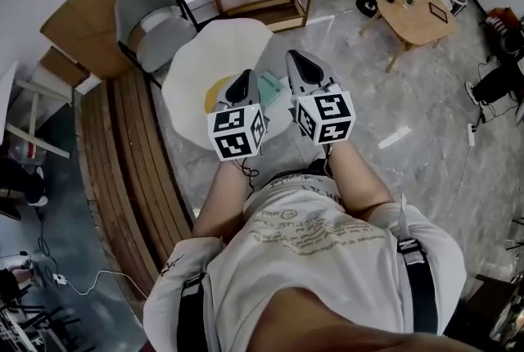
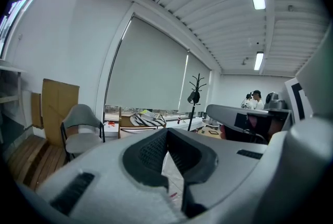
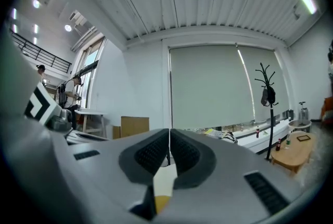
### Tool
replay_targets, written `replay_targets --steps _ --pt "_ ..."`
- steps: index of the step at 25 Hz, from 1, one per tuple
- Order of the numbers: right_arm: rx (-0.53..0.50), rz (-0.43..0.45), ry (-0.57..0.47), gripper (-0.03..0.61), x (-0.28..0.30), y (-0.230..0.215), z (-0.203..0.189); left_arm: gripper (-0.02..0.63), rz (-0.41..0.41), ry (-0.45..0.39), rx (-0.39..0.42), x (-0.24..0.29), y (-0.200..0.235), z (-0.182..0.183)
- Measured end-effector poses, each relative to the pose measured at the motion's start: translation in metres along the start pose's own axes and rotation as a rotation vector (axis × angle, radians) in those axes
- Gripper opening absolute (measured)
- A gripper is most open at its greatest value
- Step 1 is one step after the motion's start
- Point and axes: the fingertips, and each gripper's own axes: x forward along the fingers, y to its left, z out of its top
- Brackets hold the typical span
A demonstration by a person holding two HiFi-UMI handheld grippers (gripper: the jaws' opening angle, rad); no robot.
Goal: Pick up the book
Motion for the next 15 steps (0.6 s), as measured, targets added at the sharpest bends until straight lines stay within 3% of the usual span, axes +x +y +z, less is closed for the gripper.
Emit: replay_targets --steps 15 --pt "0.028 0.158 0.013 0.029 0.080 0.013 -0.007 0.020 0.150 -0.016 -0.023 0.028 0.061 0.013"
